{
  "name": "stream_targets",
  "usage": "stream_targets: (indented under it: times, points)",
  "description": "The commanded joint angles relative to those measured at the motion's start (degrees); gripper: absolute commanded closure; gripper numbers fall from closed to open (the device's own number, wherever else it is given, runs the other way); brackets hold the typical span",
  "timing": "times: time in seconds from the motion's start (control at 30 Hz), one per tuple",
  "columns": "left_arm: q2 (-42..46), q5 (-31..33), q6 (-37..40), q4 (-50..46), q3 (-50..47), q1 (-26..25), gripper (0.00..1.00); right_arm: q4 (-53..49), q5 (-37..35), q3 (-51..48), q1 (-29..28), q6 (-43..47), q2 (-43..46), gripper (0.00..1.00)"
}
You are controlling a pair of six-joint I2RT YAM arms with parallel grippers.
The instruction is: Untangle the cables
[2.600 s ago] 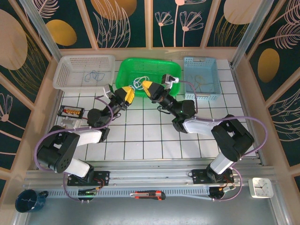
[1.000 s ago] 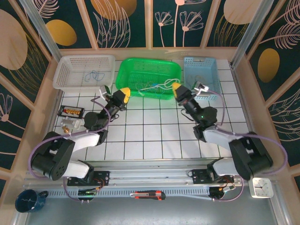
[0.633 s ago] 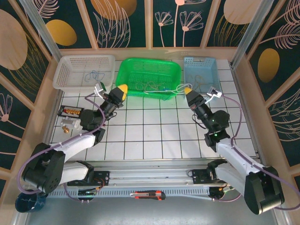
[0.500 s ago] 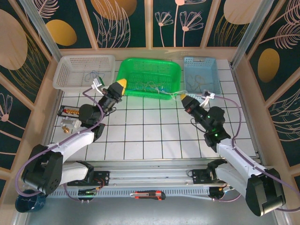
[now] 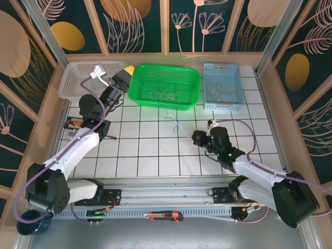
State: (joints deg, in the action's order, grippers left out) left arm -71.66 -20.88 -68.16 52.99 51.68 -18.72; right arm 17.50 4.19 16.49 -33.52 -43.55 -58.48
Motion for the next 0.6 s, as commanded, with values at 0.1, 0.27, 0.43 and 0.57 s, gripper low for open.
stream_targets:
  times: [0.1,0.27,0.43,0.57]
  points:
    - [-1.96,-1.09,4.48,-6.29,7.69,5.89,1.0,-4.05,-6.31,-2.13,-0.41,-0.51,0.32,1.0]
    - [-4.55,-2.34,6.43,-8.99,12.92,9.91,1.0,-5.02,-6.05,-2.54,-0.44,-0.17,4.03,1.0]
    - [-6.42,-1.01,9.93,-12.5,17.47,13.2,1.0,-7.71,-7.02,-1.01,-0.42,0.63,5.58,1.0]
    - [-8.7,0.18,12.78,-15.81,22.18,15.61,1.0,-8.07,-6.69,-0.71,-0.48,0.56,6.48,1.0]
